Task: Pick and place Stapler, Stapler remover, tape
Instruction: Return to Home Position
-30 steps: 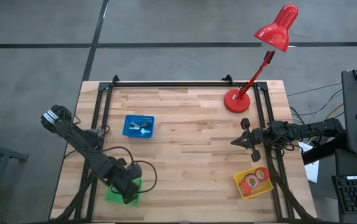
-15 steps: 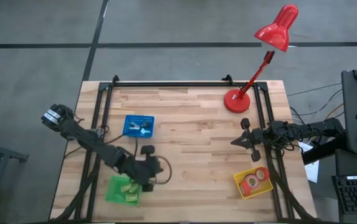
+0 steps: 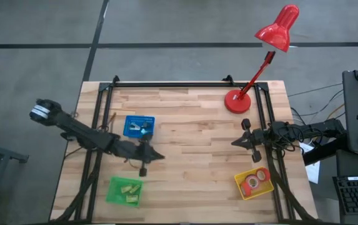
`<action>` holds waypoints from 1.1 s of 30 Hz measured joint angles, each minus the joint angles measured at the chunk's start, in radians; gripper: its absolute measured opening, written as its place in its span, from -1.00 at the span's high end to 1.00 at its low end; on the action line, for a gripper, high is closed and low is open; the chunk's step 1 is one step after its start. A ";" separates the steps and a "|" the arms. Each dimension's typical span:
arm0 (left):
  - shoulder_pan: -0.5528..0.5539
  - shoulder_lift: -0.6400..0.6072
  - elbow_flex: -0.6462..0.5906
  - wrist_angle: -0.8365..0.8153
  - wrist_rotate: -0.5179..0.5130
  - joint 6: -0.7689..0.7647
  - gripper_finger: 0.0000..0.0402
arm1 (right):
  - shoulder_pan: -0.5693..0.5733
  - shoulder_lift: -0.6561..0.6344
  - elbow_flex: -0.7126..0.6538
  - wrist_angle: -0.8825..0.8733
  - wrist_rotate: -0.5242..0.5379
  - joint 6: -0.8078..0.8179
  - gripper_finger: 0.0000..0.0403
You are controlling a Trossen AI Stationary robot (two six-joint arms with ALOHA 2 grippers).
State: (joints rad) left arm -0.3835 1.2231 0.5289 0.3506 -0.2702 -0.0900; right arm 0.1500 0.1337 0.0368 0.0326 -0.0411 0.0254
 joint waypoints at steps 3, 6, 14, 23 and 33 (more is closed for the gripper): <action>0.024 -0.099 -0.100 0.101 -0.057 -0.010 0.97 | 0.000 0.000 0.000 0.000 0.000 0.000 0.96; 0.027 -0.222 -0.174 0.102 -0.144 0.059 0.91 | 0.000 0.001 0.000 0.000 0.000 0.000 0.96; 0.027 -0.499 -0.325 0.102 -0.291 0.165 0.80 | 0.000 0.000 0.000 0.000 0.000 0.000 0.96; 0.027 -0.689 -0.466 0.114 -0.275 0.161 0.82 | 0.000 -0.001 0.000 0.009 0.000 0.001 0.96; 0.026 -0.904 -0.519 0.158 -0.091 0.181 0.80 | 0.000 -0.009 0.000 0.183 -0.011 0.051 0.96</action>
State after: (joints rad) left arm -0.3572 0.3191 0.0097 0.5089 -0.3611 0.0908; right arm 0.1497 0.1252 0.0368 0.2152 -0.0525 0.0766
